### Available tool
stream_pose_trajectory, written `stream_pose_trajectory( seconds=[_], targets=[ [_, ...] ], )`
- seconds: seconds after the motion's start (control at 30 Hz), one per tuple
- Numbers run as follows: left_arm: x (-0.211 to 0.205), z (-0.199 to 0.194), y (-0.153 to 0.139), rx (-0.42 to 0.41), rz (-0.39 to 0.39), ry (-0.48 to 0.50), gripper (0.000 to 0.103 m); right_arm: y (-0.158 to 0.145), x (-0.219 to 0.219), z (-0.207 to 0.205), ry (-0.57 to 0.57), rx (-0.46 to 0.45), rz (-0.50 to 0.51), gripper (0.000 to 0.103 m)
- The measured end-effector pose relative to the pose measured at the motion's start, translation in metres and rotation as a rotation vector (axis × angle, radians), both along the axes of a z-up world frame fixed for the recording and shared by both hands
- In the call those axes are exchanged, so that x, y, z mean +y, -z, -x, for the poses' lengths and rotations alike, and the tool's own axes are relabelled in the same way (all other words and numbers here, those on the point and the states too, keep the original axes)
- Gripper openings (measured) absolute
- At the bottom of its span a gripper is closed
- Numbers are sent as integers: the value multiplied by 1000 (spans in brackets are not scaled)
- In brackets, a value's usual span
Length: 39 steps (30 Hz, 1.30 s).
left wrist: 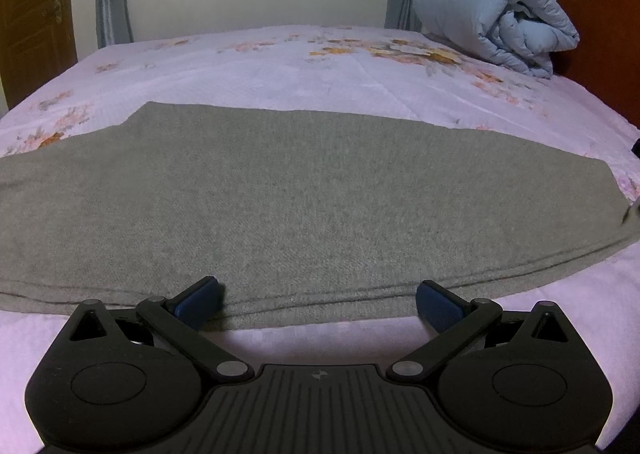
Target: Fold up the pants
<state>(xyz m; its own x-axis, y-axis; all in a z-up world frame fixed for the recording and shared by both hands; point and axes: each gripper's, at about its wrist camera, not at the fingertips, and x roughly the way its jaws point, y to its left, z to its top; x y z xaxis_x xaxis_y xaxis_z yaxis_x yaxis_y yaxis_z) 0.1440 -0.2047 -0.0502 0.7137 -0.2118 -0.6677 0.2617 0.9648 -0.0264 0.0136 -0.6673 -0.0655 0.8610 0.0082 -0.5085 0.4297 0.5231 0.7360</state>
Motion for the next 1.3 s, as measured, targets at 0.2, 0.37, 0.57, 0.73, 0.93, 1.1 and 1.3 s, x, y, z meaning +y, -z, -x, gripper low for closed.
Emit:
stream_pose_trajectory(
  seconds=[0.2, 0.37, 0.57, 0.73, 0.93, 1.1, 1.3],
  targets=[
    [20, 4, -13, -13, 42, -23, 103, 13, -5, 33, 104, -119, -117, 17],
    [74, -3, -28, -30, 72, -121, 103, 27, -5, 41, 114, -109, -209, 20],
    [140, -13, -21, 4, 127, -283, 103, 27, -2, 20, 106, -105, -194, 33],
    [154, -25, -16, 8, 137, -329, 103, 18, 5, 11, 38, -89, -124, 8],
    [122, -31, 4, 103, -54, -251, 103, 23, 6, 12, 52, -94, -155, 11],
    [95, 0, -19, -9, -6, -160, 86, 20, 9, 7, 17, -72, -111, 14],
    [14, -24, -28, 9, 118, -51, 92, 13, 16, 1, -5, -50, -64, 19]
  ],
)
